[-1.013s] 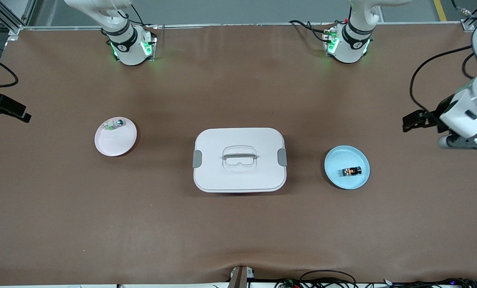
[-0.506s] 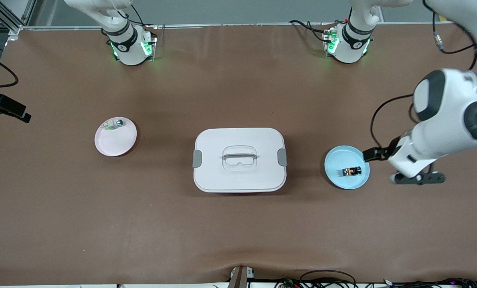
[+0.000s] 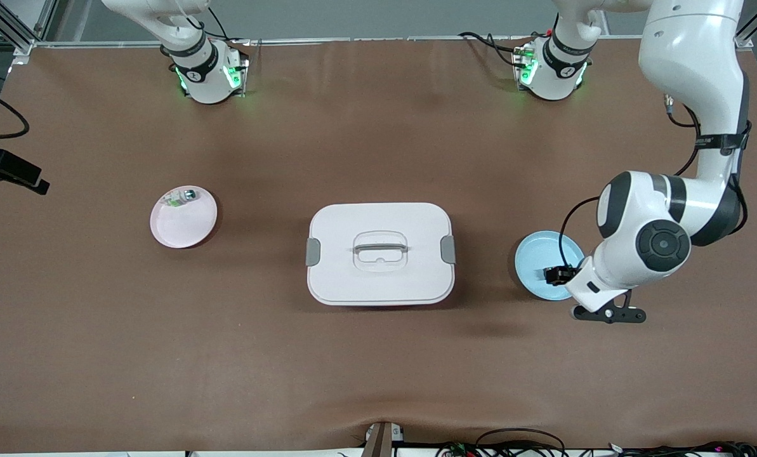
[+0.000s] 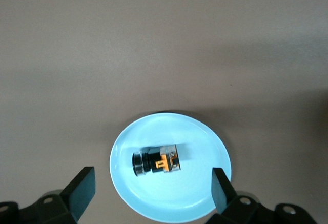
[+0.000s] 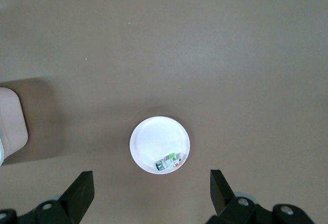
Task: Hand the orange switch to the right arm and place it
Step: 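Reach the left gripper down over the orange switch in the blue dish, then close the left gripper on the orange switch, then lift the orange switch with the left gripper and carry it over the box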
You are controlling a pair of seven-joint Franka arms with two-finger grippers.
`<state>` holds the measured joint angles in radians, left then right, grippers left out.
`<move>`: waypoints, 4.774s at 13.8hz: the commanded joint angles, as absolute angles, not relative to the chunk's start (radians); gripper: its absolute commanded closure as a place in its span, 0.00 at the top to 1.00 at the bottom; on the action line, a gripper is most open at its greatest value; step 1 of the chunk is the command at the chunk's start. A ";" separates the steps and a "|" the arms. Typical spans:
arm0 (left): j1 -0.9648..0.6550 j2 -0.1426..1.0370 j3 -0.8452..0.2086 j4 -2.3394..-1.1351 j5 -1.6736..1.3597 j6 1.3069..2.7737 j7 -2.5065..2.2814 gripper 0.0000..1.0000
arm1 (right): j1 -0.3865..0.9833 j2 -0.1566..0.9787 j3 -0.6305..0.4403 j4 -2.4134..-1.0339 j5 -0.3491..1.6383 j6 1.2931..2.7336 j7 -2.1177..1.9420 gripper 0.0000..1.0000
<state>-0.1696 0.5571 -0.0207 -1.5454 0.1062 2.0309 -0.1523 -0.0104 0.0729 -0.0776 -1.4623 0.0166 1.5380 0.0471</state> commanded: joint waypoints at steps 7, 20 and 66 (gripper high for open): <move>-0.146 0.646 -0.031 -1.568 0.097 2.048 -0.215 1.00 | -0.025 0.051 -0.067 -1.482 0.018 1.546 0.035 1.00; -0.127 0.672 -0.026 -1.677 0.087 2.144 -0.193 1.00 | -0.025 0.051 -0.067 -1.482 0.018 1.545 0.035 1.00; -0.117 0.390 -0.038 -1.690 -0.377 1.971 -0.650 0.37 | -0.025 0.051 -0.067 -1.482 0.018 1.546 0.035 1.00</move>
<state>-0.1186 0.4355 -0.0346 -1.6721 -0.3056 1.9933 -0.5475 -0.0104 0.0729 -0.0776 -1.4623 0.0166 1.5381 0.0471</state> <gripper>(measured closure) 0.282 0.000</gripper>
